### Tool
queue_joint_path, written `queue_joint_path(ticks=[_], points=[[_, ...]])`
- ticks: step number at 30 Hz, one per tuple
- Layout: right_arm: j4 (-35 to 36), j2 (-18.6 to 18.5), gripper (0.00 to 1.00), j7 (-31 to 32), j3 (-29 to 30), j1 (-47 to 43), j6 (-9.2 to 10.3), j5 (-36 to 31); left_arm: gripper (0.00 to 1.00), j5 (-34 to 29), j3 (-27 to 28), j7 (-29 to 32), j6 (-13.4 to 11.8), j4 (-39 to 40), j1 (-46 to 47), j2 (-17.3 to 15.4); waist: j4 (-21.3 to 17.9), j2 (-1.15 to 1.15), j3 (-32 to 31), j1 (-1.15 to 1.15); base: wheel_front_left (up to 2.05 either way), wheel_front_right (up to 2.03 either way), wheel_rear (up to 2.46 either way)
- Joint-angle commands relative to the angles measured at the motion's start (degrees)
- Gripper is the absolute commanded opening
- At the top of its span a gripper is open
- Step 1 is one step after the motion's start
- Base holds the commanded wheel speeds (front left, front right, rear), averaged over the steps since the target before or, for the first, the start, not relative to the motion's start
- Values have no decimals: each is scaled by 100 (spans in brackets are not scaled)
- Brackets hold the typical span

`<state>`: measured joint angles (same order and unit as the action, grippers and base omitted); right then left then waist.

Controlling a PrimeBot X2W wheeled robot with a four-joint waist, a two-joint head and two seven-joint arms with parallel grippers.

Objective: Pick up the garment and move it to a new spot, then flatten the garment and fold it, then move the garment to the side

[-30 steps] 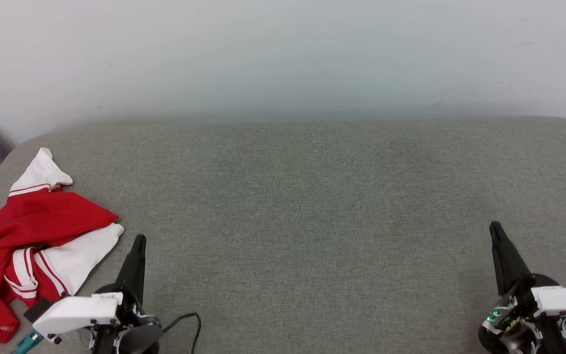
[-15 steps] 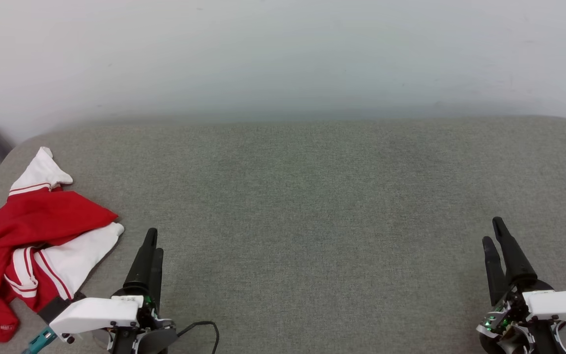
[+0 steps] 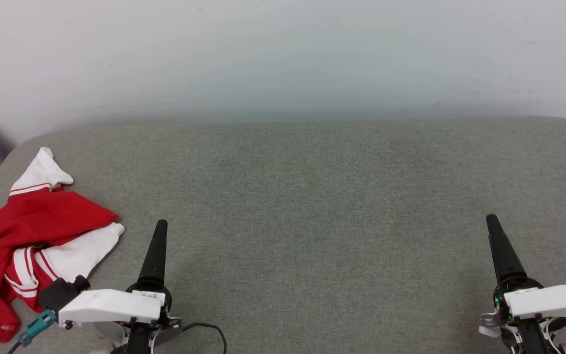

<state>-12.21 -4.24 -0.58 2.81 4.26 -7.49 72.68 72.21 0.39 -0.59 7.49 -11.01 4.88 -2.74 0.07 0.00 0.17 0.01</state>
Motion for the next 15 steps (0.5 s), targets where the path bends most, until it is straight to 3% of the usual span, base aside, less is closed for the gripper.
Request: queue_joint_path(ticks=[1, 15], points=[[124, -58, 100, -48, -21, 74, -1, -187, 100, -188, -22, -45, 4, 114, 113, -10, -2, 0, 0, -1, 0, 0, 0], [411, -39, 100, -93, -71, 56, -1, -2218, 100, -2086, -176, -338, -27, 195, 86, -12, 8, 0, 5, -1, 0, 0, 0]])
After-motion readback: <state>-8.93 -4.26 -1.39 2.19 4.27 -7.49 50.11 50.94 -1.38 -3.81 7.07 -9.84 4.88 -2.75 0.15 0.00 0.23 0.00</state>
